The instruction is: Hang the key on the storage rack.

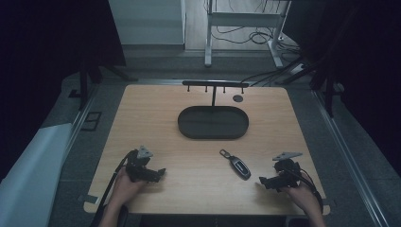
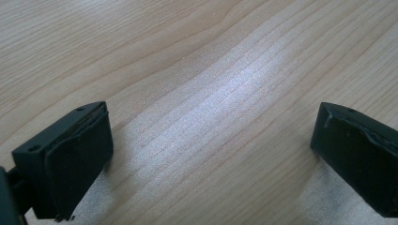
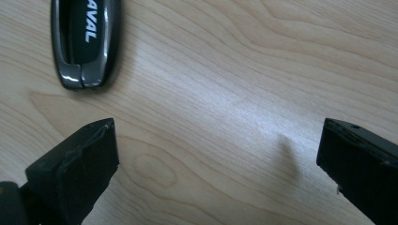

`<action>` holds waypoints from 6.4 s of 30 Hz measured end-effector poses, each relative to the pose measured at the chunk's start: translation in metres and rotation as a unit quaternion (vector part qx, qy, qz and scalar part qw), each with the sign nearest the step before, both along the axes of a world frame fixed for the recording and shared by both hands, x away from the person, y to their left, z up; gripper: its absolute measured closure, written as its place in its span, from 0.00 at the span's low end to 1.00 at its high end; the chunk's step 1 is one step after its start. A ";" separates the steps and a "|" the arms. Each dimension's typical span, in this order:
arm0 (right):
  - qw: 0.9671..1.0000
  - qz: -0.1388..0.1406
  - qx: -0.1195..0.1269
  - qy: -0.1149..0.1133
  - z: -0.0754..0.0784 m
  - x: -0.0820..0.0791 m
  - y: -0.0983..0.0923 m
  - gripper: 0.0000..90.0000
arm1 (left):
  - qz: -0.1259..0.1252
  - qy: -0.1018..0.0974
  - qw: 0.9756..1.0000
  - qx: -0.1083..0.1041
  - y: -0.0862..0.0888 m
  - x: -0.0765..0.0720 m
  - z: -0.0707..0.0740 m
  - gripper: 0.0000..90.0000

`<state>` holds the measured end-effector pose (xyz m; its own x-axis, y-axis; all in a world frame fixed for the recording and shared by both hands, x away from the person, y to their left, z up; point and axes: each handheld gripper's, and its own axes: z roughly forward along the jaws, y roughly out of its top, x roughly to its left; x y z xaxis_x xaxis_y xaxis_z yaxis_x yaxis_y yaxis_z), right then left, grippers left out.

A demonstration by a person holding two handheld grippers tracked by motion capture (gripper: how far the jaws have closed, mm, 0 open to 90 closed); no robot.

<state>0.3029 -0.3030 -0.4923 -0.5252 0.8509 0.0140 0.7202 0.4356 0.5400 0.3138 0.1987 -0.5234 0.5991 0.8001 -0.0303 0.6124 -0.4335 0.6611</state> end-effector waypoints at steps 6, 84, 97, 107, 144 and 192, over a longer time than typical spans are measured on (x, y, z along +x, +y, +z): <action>1.000 0.017 -0.015 0.013 0.007 0.006 0.011 0.00 | 0.001 0.000 1.000 0.000 0.000 0.000 0.000 0.00; 0.963 0.129 -0.140 0.191 0.044 0.090 0.132 0.54 | 0.000 0.002 1.000 0.001 0.000 0.000 0.000 0.00; 0.968 0.124 -0.130 0.177 0.081 0.099 0.123 0.54 | 0.002 0.000 1.000 -0.001 0.000 0.000 0.000 0.00; 0.974 0.107 -0.118 0.162 0.125 0.115 0.118 0.54 | 0.002 -0.001 1.000 -0.001 0.000 0.000 0.000 0.00; 0.983 -0.024 -0.073 0.167 0.208 0.195 0.109 0.54 | 0.001 0.001 1.000 0.001 0.000 0.000 0.000 0.00; 0.983 -0.112 -0.063 0.131 0.204 0.235 0.081 0.54 | 0.000 0.001 1.000 0.001 0.000 0.000 0.000 0.00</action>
<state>0.5377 -0.2224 -0.2883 -0.3171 0.9483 0.0105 0.9125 0.3021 0.2759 0.3136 0.1989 -0.5231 0.5984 0.8006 -0.0309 0.6144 -0.4338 0.6590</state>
